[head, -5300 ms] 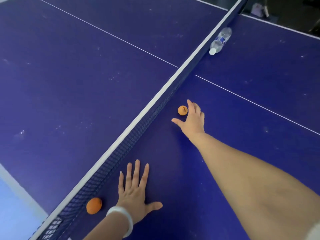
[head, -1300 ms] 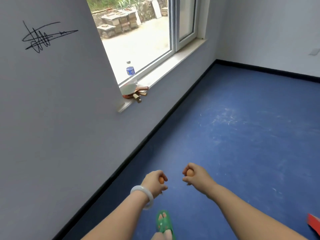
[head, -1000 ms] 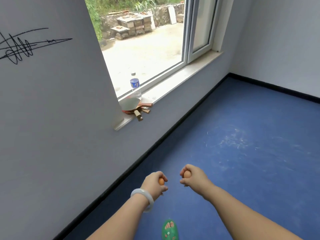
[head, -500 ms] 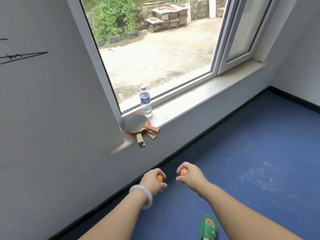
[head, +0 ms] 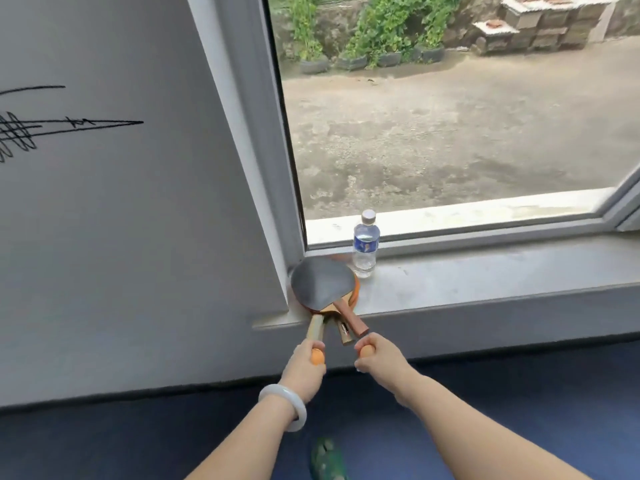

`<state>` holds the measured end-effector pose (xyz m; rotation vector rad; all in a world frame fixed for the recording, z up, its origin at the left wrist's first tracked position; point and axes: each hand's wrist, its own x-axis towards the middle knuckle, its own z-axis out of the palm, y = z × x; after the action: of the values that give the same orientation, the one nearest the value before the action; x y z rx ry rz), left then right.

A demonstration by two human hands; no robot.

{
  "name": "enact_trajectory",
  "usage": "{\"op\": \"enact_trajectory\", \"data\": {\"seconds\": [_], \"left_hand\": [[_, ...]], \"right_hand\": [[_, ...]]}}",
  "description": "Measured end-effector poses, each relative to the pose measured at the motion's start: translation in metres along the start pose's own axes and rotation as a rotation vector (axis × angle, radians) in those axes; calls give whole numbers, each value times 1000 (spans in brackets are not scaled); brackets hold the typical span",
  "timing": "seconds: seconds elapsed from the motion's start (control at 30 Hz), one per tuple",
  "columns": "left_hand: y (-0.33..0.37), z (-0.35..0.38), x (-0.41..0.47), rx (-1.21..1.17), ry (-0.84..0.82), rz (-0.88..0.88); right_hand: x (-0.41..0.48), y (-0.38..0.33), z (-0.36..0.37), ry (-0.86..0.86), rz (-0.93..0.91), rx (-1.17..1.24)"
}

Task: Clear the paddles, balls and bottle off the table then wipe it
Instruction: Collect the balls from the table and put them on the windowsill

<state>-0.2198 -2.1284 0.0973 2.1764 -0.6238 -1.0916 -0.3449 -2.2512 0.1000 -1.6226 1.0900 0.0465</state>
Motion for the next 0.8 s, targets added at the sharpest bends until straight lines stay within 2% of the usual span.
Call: {"op": "enact_trajectory", "data": {"seconds": [0.2, 0.33, 0.57, 0.8], "left_hand": [[27, -28, 71, -95, 185, -33], [38, -37, 110, -198, 264, -40], [51, -33, 154, -621, 416, -236], [74, -26, 192, -783, 637, -362]], "right_hand": [[79, -55, -1, 0, 4, -69], [126, -88, -1, 39, -55, -221], [187, -125, 9, -6, -103, -244], [235, -137, 16, -122, -128, -250]]}}
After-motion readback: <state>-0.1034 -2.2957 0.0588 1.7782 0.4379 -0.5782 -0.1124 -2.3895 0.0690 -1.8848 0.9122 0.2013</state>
